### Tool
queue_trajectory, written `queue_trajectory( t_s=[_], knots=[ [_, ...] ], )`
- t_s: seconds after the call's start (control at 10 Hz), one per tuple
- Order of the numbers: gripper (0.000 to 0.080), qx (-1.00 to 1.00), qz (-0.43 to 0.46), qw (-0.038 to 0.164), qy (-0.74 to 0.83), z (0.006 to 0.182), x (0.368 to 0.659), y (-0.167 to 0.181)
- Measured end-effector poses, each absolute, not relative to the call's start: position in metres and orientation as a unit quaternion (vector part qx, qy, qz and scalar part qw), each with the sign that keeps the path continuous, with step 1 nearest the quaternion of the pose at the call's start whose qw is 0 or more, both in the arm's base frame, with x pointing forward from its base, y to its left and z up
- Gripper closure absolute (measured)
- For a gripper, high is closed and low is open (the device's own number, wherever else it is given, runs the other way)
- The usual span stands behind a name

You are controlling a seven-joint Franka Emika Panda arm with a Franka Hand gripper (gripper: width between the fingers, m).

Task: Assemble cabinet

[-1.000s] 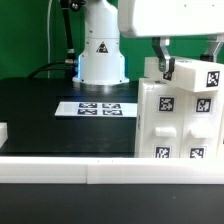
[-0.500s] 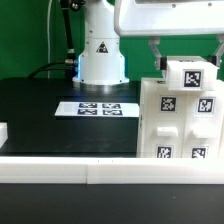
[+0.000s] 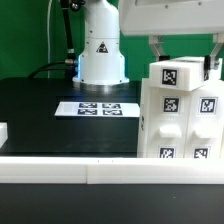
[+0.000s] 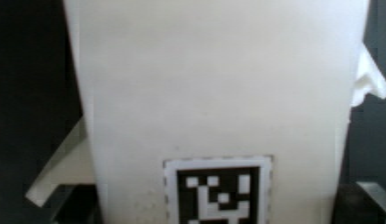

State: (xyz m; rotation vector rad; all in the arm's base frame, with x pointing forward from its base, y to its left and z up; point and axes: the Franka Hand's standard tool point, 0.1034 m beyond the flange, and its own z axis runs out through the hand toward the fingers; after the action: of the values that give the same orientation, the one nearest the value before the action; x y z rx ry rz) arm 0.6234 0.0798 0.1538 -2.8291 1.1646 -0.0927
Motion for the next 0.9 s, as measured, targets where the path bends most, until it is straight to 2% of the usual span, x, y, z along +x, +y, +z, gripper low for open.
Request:
queue_trajectory(
  t_s=[0.5,0.9],
  knots=[
    [0.0239,-0.803,-0.016,0.046,0.594,0.1532,0.6213,0.0781],
    [0.0239,-0.622,-0.007,0.055,0.781,0.1531,0.6168,0.0779]
  ],
)
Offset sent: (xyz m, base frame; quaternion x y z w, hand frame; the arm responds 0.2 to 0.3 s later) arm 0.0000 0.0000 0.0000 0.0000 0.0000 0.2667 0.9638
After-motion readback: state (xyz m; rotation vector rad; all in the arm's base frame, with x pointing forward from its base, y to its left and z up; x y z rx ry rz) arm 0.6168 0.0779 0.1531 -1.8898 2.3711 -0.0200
